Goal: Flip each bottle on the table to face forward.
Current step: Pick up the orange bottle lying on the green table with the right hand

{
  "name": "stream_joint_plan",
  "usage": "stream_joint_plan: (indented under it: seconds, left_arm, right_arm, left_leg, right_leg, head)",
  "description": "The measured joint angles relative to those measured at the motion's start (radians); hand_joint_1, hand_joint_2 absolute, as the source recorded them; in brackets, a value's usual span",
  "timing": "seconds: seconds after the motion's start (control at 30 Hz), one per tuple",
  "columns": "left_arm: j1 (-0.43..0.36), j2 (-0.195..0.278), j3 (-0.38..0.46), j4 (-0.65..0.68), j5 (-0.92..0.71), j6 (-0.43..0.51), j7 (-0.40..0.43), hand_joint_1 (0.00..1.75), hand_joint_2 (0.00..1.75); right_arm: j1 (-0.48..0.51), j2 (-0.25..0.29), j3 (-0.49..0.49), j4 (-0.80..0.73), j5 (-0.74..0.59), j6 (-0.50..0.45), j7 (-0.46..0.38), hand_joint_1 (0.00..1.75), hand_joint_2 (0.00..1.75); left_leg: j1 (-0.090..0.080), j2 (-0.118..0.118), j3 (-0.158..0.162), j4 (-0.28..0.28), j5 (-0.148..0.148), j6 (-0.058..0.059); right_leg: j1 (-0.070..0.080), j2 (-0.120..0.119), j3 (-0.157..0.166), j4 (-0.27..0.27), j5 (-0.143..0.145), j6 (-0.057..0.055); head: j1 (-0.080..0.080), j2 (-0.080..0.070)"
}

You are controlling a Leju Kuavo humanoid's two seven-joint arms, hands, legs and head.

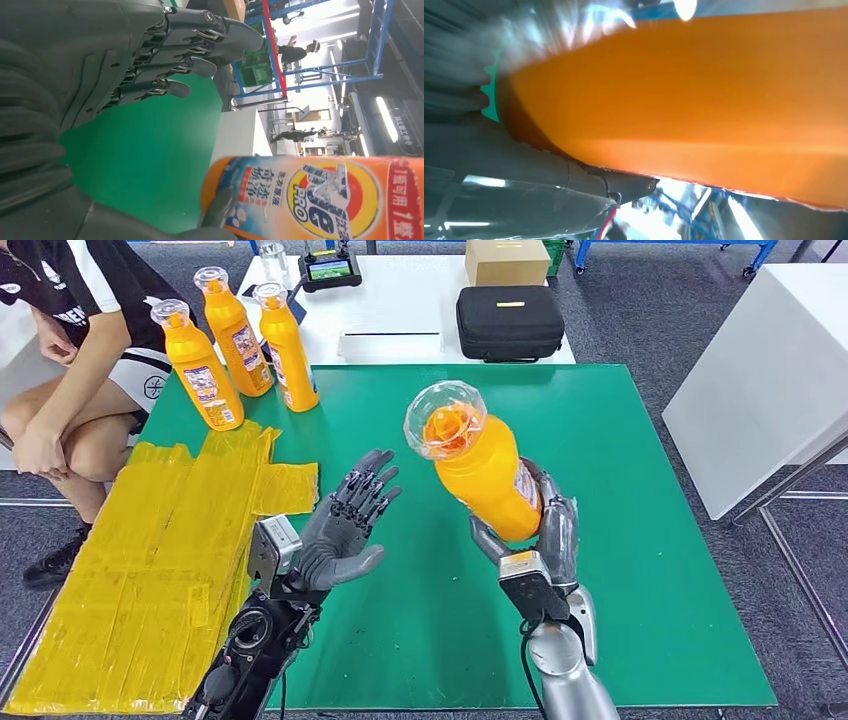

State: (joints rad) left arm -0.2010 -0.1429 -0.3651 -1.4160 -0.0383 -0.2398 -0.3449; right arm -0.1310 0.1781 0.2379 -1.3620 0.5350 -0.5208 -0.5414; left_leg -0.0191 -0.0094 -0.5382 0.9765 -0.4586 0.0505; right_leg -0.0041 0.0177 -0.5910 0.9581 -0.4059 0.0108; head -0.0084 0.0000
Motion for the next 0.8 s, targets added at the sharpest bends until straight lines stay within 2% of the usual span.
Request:
stream_joint_plan:
  seconds: [0.33, 0.57, 0.8]
  left_arm:
    - [-0.009, 0.004, -0.017, 0.0, 0.027, 0.031, 0.0, 0.0, 1.75]
    - [-0.009, 0.006, -0.016, -0.001, 0.028, 0.04, -0.001, 0.0, 1.75]
    - [-0.007, 0.006, -0.015, -0.008, 0.012, 0.092, -0.001, 0.0, 1.75]
  right_arm:
    - [-0.051, -0.001, 0.212, 0.119, 0.099, 0.044, 0.07, 1.75, 1.75]
    - [-0.07, -0.001, 0.255, 0.154, 0.104, 0.047, 0.082, 1.75, 1.75]
    - [-0.082, -0.002, 0.291, 0.179, 0.125, 0.06, 0.122, 1.75, 1.75]
  left_leg:
    - [0.0, -0.001, -0.001, 0.0, 0.0, 0.0]
    - [0.0, 0.0, -0.001, 0.0, 0.0, 0.0]
    - [0.0, 0.0, -0.001, 0.0, 0.0, 0.0]
  right_leg:
    - [0.0, 0.0, -0.001, 0.0, 0.0, 0.0]
    - [0.0, 0.0, -0.001, 0.0, 0.0, 0.0]
    - [0.0, 0.0, -0.001, 0.0, 0.0, 0.0]
  head:
    - [0.0, 0.0]
    - [0.0, 0.0]
    - [0.0, 0.0]
